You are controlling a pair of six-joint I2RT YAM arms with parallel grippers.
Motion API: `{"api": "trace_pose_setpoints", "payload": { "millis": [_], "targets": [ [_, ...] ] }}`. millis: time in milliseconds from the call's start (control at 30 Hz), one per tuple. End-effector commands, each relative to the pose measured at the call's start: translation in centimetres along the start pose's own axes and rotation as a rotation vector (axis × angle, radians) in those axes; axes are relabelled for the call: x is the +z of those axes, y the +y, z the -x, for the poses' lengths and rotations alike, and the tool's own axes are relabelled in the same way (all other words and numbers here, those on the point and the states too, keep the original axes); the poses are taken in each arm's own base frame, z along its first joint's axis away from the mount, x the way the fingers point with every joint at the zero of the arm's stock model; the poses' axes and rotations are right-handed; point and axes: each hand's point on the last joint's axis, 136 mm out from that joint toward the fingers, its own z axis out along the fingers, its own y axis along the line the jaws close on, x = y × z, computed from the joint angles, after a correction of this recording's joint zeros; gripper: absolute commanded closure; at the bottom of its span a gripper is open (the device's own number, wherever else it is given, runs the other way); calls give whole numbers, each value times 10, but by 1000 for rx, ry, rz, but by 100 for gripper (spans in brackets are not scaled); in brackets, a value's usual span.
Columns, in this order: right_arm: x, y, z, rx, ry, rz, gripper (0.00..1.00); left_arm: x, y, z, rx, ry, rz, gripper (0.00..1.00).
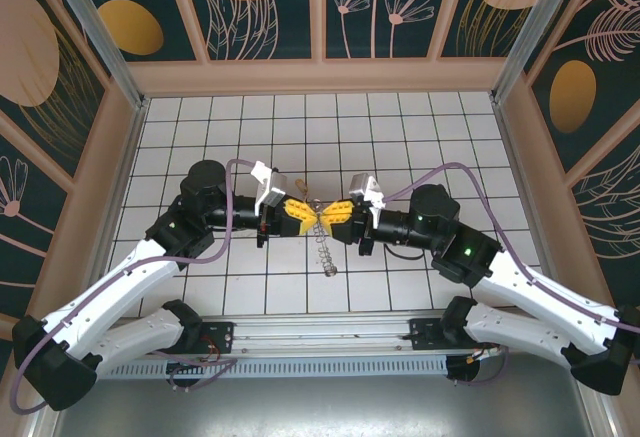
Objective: Put the keys on the keyring
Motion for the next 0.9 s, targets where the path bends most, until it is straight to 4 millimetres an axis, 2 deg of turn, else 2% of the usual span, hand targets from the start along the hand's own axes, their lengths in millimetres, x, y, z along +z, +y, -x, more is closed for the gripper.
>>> {"api": "trace_pose_setpoints", "payload": {
  "millis": [0,200,367,567,733,833,867],
  "targets": [
    [-5,6,14,-16,-30,11,87,-5,-17,25,94,-51,-38,100],
    [-5,6,12,-17,-27,15,89,-5,-17,26,94,-57,-34,100],
    [-5,7,14,-28,-32,16,100,-5,-16,28,95,-63,-33,100],
    [-9,9,19,-51,-53,22,100,-4,-14,26,87,-60,-24,100],
    [-14,8,26,-79,-87,0,100,-2,-3,19,63,-42,22,100],
    [-18,2,29,-97,-101,-46,100,1,9,8,16,-14,59,78],
    [-19,-1,29,-100,-103,-64,100,1,12,4,0,-6,68,74]
  ]
}}
